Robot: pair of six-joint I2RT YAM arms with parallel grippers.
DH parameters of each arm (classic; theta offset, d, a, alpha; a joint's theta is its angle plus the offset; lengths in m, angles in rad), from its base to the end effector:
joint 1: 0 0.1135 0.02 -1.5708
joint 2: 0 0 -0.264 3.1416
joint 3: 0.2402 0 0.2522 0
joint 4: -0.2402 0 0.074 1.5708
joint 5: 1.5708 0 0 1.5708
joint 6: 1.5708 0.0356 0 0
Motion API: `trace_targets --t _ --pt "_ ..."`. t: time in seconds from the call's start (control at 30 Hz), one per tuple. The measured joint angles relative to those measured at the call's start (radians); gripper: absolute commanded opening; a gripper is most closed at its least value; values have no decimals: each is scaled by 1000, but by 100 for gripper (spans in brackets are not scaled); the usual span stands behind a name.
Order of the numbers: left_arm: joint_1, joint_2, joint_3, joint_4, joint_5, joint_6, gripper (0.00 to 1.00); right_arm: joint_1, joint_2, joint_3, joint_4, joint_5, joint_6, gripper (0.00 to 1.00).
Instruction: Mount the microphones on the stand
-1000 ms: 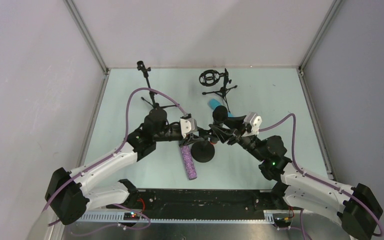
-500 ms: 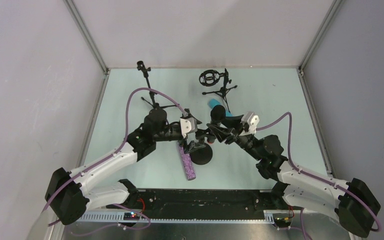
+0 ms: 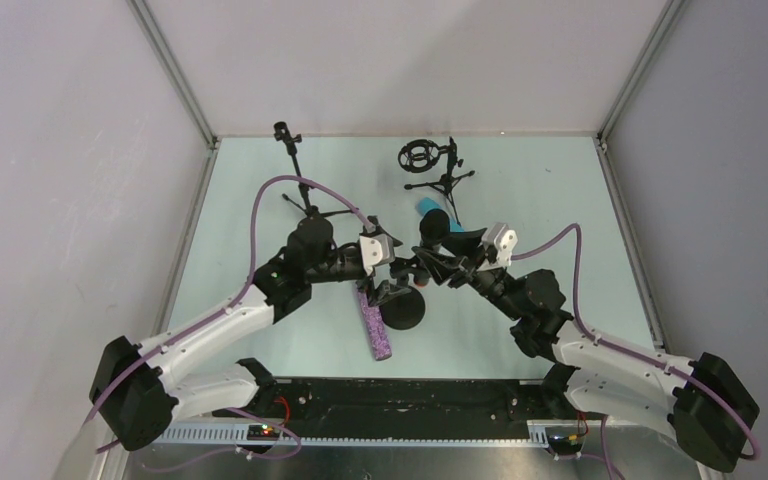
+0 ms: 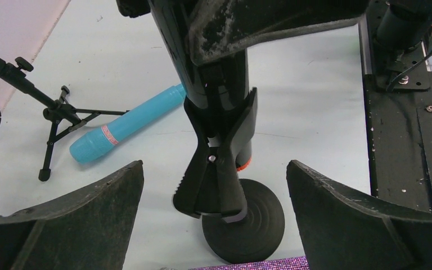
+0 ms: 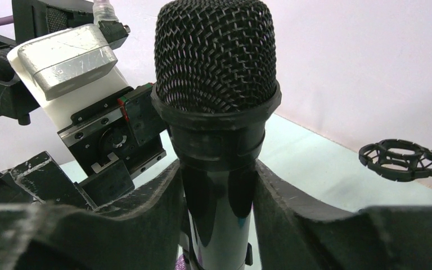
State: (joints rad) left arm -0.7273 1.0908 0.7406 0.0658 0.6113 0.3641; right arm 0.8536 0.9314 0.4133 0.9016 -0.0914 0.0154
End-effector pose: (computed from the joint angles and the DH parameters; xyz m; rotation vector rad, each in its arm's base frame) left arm 0.1715 -0.1800 0.2910 1.3200 1.3398 -0.8158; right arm 0.1333 0.1578 0.2971 -0.5746 1.0858 0.8154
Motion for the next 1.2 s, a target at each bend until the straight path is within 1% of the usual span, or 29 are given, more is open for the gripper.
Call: trace_targets --t 0.03,0.07,0.1,0.23,0.37,0.63,0.83,1.07,1.2 --pt "0 -1 0 0 -6 0 100 0 2 0 3 0 3 63" --pt "0 -1 0 0 -8 0 100 0 4 0 5 -1 8 67" --pt "0 -3 0 0 -13 0 100 0 6 0 7 -3 10 73" --pt "0 -12 0 0 -34 0 100 2 11 0 10 -4 18 85" --pt "0 -24 0 0 -56 3 100 3 11 0 10 -3 19 93" --pt "0 -94 0 0 -142 6 100 3 -23 0 -25 4 19 99" --pt "0 -174 0 0 -214 0 100 3 -111 0 -129 28 16 100" --pt "0 -239 -2 1 -268 -135 100 5 -238 -6 -274 63 16 99" --pt "0 -313 -59 25 -298 -212 100 5 -324 -50 -319 84 22 99"
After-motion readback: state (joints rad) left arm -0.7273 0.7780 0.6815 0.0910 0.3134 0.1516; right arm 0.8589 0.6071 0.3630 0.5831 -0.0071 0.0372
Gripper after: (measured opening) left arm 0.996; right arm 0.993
